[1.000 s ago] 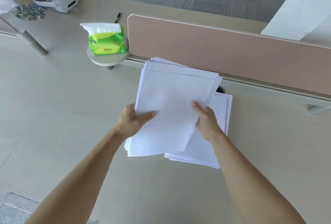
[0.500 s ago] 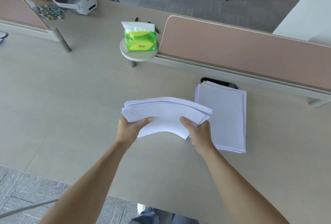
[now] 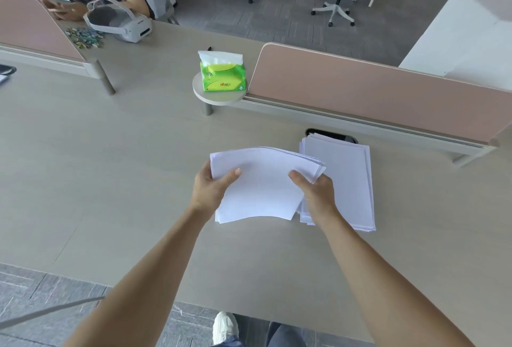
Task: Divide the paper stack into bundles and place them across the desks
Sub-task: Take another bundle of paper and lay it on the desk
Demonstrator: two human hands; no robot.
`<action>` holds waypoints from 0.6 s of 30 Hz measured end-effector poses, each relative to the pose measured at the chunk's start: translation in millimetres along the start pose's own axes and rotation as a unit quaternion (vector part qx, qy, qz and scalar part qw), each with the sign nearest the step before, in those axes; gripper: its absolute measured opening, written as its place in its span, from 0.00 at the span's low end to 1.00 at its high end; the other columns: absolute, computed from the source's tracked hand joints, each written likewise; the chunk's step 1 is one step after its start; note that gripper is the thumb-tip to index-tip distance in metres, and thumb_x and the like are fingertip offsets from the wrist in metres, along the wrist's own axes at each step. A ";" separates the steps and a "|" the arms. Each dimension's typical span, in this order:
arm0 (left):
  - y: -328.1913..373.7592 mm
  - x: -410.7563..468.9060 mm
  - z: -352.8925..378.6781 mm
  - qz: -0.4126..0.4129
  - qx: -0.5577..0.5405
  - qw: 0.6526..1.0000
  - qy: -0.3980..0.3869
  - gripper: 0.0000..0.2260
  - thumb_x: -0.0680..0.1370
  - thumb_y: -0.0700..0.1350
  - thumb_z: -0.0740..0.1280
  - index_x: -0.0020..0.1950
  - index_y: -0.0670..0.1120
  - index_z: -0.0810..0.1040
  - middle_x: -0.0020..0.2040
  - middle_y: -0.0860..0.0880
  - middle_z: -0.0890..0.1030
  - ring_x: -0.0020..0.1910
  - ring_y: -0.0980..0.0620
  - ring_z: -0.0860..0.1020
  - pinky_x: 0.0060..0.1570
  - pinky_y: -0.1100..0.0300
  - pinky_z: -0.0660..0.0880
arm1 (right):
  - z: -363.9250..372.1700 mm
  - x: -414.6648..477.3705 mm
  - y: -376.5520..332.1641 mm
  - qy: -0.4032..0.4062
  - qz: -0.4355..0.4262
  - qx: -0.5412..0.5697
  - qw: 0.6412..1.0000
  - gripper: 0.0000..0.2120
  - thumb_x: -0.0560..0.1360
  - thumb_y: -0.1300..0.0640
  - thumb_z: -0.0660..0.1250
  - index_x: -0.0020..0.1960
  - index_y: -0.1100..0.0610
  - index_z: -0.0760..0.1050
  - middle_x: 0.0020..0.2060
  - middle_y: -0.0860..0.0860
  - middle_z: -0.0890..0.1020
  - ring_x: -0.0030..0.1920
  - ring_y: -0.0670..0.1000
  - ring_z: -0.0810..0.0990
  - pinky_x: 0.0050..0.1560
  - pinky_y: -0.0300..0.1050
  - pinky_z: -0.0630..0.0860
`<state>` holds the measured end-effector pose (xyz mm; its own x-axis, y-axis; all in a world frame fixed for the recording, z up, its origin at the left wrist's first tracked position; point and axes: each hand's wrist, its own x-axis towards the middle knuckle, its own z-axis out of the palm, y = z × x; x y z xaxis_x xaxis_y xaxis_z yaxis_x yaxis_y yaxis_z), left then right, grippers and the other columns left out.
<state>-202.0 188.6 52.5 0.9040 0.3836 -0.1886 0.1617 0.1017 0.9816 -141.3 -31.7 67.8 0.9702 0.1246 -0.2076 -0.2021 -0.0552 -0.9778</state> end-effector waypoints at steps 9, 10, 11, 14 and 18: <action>4.7 -10.3 -0.9 0.018 0.021 0.999 0.030 0.25 0.60 0.64 0.70 0.48 0.47 0.82 0.42 0.51 0.83 0.42 0.52 0.81 0.42 0.60 0.76 | 6.8 -17.3 0.0 0.042 -0.019 0.028 0.999 0.13 0.66 0.45 0.76 0.44 0.53 0.84 0.39 0.44 0.86 0.44 0.49 0.84 0.50 0.48 0.78; 4.4 -10.7 -4.2 0.024 0.001 0.999 0.025 0.25 0.60 0.62 0.71 0.50 0.48 0.80 0.45 0.51 0.83 0.44 0.52 0.81 0.43 0.60 0.76 | 5.2 -18.4 0.6 0.047 -0.025 0.020 0.998 0.18 0.64 0.43 0.76 0.46 0.55 0.83 0.40 0.44 0.86 0.45 0.50 0.83 0.51 0.50 0.77; 3.7 -10.9 -6.4 0.031 -0.030 0.999 0.025 0.25 0.61 0.61 0.71 0.52 0.48 0.78 0.46 0.50 0.82 0.45 0.51 0.80 0.44 0.60 0.76 | 4.3 -19.4 -0.4 0.054 -0.029 0.017 0.998 0.19 0.63 0.41 0.75 0.47 0.53 0.83 0.42 0.45 0.86 0.48 0.52 0.83 0.54 0.53 0.76; 6.7 -10.8 -5.0 0.052 -0.073 0.996 0.028 0.23 0.65 0.62 0.68 0.51 0.47 0.77 0.49 0.49 0.81 0.49 0.47 0.78 0.50 0.53 0.74 | 6.6 -19.3 -4.3 0.049 -0.046 0.025 0.997 0.14 0.64 0.38 0.73 0.45 0.45 0.83 0.48 0.52 0.84 0.58 0.63 0.80 0.64 0.61 0.72; 11.5 -14.0 4.8 0.048 -0.092 0.994 0.029 0.25 0.69 0.65 0.64 0.42 0.42 0.78 0.42 0.44 0.77 0.43 0.46 0.76 0.46 0.51 0.71 | 11.2 -15.8 -6.6 0.034 -0.063 0.044 0.996 0.43 0.68 0.26 0.66 0.47 0.70 0.75 0.40 0.58 0.75 0.43 0.60 0.75 0.49 0.57 0.70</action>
<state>-210.9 180.0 66.6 0.8867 0.4510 -0.1014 -0.0034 0.2258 0.9742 -156.8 -22.2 77.2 0.9948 0.0575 -0.0837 -0.0863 0.0442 -0.9953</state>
